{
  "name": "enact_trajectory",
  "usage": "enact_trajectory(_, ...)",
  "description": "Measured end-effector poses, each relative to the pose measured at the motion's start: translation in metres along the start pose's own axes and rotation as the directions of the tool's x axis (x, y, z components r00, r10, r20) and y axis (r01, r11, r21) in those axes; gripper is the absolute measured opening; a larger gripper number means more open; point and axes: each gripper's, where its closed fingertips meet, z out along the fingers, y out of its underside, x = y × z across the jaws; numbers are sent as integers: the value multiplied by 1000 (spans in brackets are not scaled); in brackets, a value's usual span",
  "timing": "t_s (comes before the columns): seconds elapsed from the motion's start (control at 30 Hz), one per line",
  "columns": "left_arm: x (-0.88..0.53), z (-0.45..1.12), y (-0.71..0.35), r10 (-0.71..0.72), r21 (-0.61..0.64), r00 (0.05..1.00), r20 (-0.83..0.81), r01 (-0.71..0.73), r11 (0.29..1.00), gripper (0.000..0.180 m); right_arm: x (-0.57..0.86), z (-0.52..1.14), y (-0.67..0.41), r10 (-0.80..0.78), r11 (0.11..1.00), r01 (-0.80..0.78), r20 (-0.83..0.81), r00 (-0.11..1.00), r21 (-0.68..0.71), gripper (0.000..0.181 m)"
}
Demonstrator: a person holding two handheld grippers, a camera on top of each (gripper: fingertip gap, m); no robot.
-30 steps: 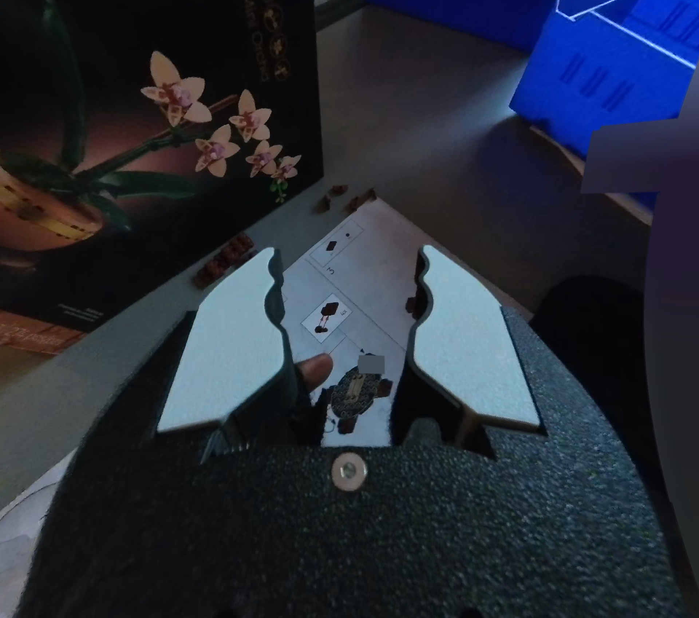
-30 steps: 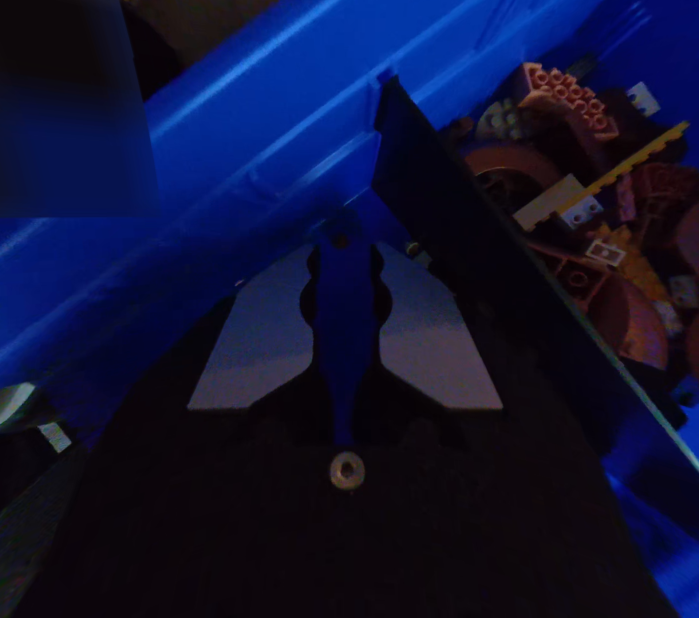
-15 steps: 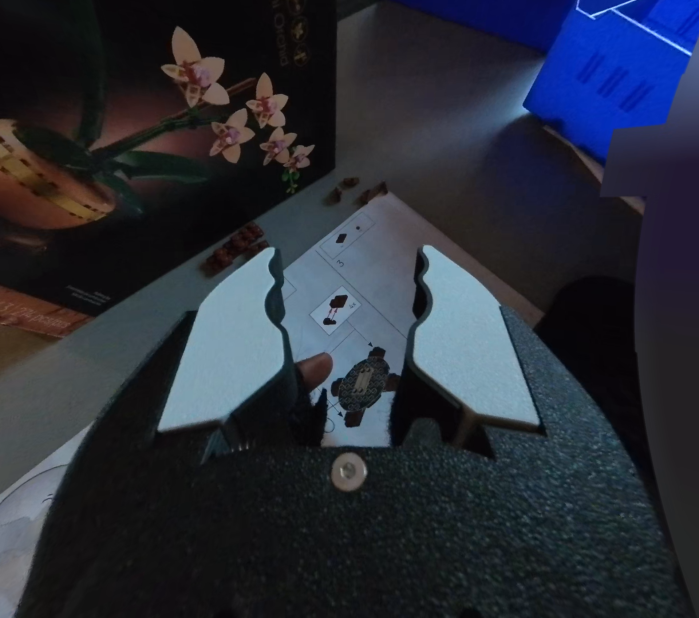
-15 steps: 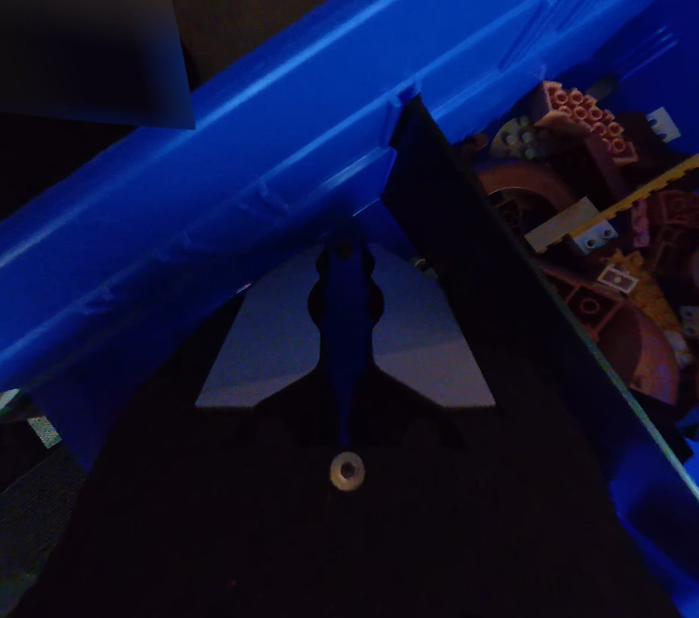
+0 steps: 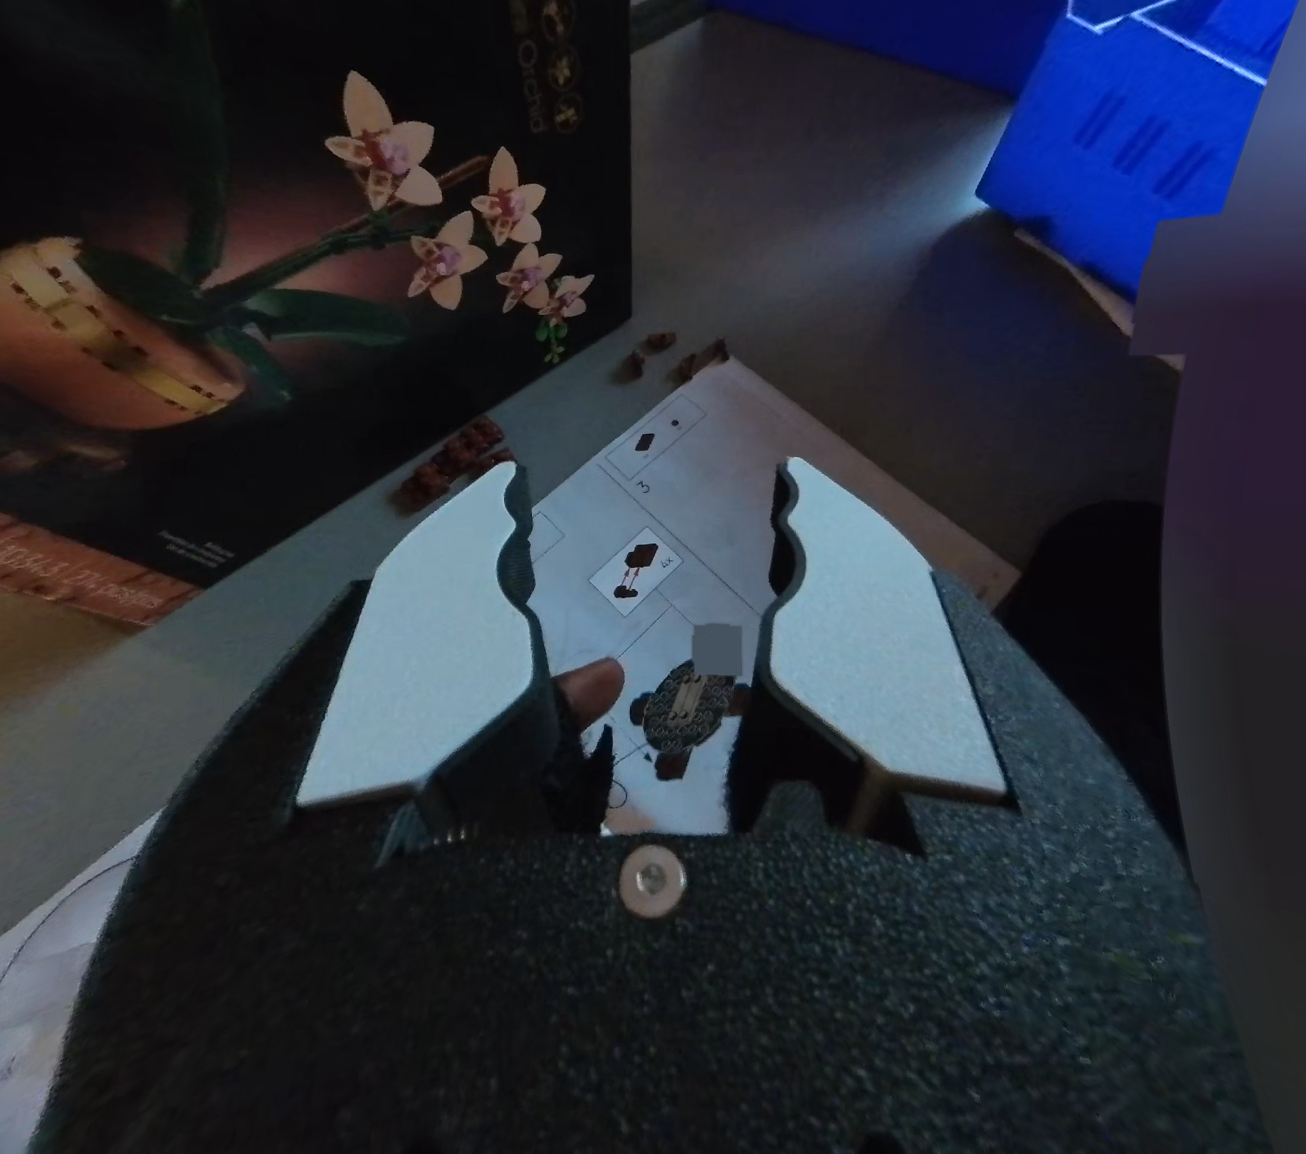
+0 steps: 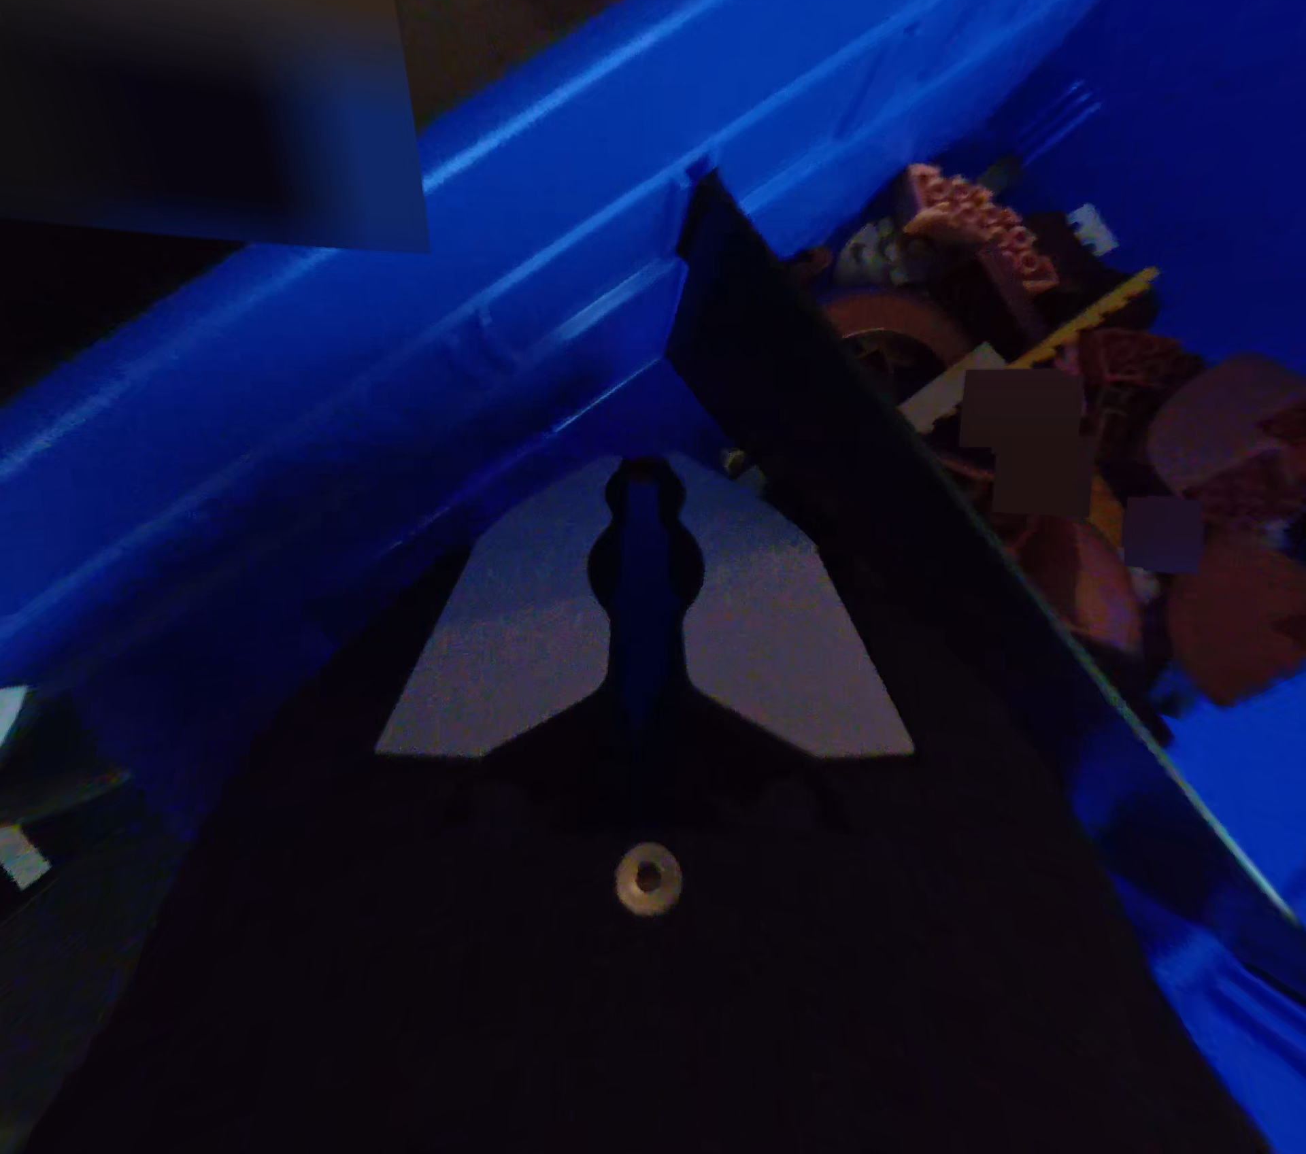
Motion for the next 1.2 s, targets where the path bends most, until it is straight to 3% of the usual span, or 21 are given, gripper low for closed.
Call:
enact_trajectory(0.03, 0, -1, 1, 3, 0, 1000, -5, -3, 1000, 64, 3, -7, -3, 7, 1000, -6, -21, 1000, 20, 7)
enact_trajectory(0.47, -9, -21, 21, 34, 0, 998, -62, -34, 999, 63, -12, -76, -91, -7, 996, 22, -187, 982, 82, 7)
enact_trajectory(0.77, -15, -38, 39, 66, -11, 996, -53, -67, 998, 61, -63, -2, -190, -65, 983, 79, -88, 994, 164, 7)
enact_trajectory(1.2, -32, -47, 53, 60, -11, 998, 0, -60, 998, 59, -36, 135, -212, -22, 1000, 22, 27, 999, -13, 7)
